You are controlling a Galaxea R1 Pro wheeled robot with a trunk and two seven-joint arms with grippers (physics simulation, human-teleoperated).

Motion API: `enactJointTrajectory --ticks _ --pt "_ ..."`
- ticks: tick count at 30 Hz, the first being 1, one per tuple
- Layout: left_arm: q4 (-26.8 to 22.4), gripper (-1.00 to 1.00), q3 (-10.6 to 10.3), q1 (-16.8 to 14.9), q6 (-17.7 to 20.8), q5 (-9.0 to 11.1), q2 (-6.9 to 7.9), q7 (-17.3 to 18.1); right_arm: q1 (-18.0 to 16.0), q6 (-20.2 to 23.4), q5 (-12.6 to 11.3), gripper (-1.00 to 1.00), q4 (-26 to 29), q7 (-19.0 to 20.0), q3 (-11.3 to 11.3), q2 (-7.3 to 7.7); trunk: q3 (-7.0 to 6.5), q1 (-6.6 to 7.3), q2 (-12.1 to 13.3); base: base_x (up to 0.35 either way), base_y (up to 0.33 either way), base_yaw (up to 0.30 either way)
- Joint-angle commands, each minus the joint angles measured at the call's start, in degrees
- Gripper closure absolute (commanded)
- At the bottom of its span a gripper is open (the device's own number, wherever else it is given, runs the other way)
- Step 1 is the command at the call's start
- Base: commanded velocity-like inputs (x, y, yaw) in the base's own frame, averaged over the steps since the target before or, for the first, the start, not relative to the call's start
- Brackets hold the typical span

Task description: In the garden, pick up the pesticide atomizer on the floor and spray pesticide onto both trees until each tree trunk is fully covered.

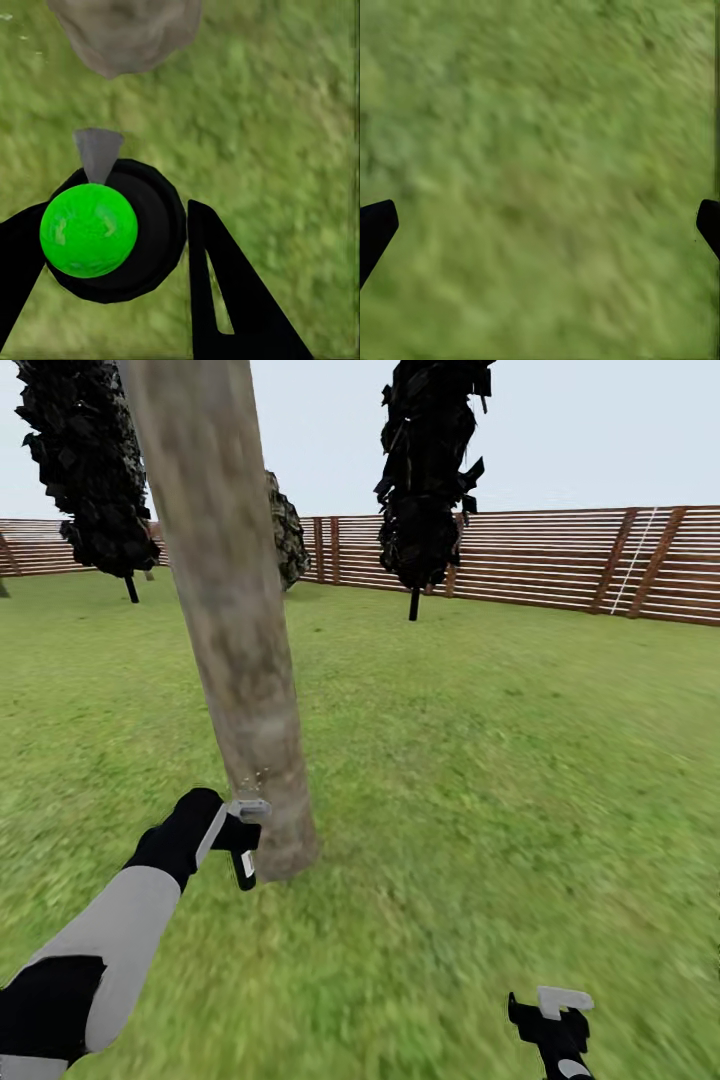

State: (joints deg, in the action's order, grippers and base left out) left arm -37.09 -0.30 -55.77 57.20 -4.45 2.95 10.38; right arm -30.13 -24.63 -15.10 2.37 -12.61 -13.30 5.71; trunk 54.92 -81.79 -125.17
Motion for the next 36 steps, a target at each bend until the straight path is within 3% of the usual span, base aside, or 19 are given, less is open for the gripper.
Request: enactJointTrajectory --ticks 1,3,6,7,9,12,15,19,25,27,29,31,34,36 --pt "0.1 1.0 0.0 0.2 0.2 -0.4 -0.38 0.5 0.0 -0.1 -0.5 -1.0 0.0 -0.1 -0.5 0.0 0.05 0.0 0.0 0.112 -0.275 0.002" --pt "0.2 1.0 0.0 0.4 0.2 -0.3 -1.47 0.5 0.0 -0.1 -0.5 -1.0 0.0 -0.1 -0.5 0.0 0.05 0.0 0.0 0.104 -0.275 0.001" --pt "0.0 1.0 0.3 2.7 -0.5 -0.5 -1.34 0.5 0.0 -0.1 -0.5 -1.0 0.0 -0.1 -0.5 0.0 0.05 0.0 0.0 0.097 -0.275 0.0" --pt "-0.1 1.0 0.4 3.5 -0.9 -0.6 -1.08 0.5 0.0 -0.1 -0.5 -1.0 0.0 -0.1 -0.5 0.0 0.05 0.0 0.0 0.097 -0.275 0.0" --pt "-0.3 1.0 0.5 5.9 -1.7 -0.5 1.79 0.5 0.0 -0.1 -0.5 -1.0 0.0 -0.1 -0.5 0.0 0.05 0.0 0.0 0.116 -0.275 0.0" --pt "0.1 1.0 0.5 6.8 -2.6 -0.4 3.86 0.5 0.0 -0.1 -0.5 -1.0 0.0 -0.1 -0.5 0.0 0.05 0.0 0.0 0.162 -0.254 0.0" --pt "0.3 1.0 0.4 7.7 -6.2 -0.5 4.12 -0.2 0.0 -0.1 -0.5 -1.0 0.0 -0.1 -0.5 0.0 0.05 0.0 0.0 0.276 -0.098 0.0" --pt "1.1 1.0 0.4 8.2 -7.0 -0.3 3.77 -0.6 0.0 -0.1 -0.5 -1.0 0.0 -0.1 -0.5 0.0 0.05 0.0 0.0 0.102 -0.013 0.151" --pt "2.0 1.0 1.4 10.7 -7.3 -0.6 5.65 -0.6 0.0 -0.1 -0.5 -1.0 0.0 -0.1 -0.5 0.0 0.05 0.0 0.0 0.003 0.0 0.273" --pt "2.1 1.0 1.4 10.8 -7.2 -0.4 5.09 -0.6 0.0 -0.1 -0.5 -1.0 0.0 -0.1 -0.5 0.0 0.05 0.0 0.0 0.0 0.0 0.165" --pt "2.4 1.0 1.4 11.9 -7.2 -0.2 2.99 -0.6 0.0 -0.1 -0.5 -1.0 0.0 -0.1 -0.5 0.0 0.05 0.0 0.0 0.0 0.0 0.03" --pt "2.5 1.0 1.5 12.6 -7.3 -0.3 2.01 -0.6 0.0 -0.1 -0.5 -1.0 0.0 -0.1 -0.5 0.0 0.05 0.0 0.0 0.0 0.0 0.011" --pt "2.7 1.0 1.6 13.3 -7.6 -0.4 1.44 -0.6 0.0 -0.1 -0.5 -1.0 0.0 -0.1 -0.5 0.0 0.05 0.0 0.0 0.072 -0.035 0.003" --pt "4.1 1.0 1.6 14.1 -11.4 -0.4 1.3 -1.0 0.0 -0.1 -0.5 -1.0 0.0 -0.1 -0.5 0.0 0.05 0.0 0.0 0.206 -0.135 0.0"
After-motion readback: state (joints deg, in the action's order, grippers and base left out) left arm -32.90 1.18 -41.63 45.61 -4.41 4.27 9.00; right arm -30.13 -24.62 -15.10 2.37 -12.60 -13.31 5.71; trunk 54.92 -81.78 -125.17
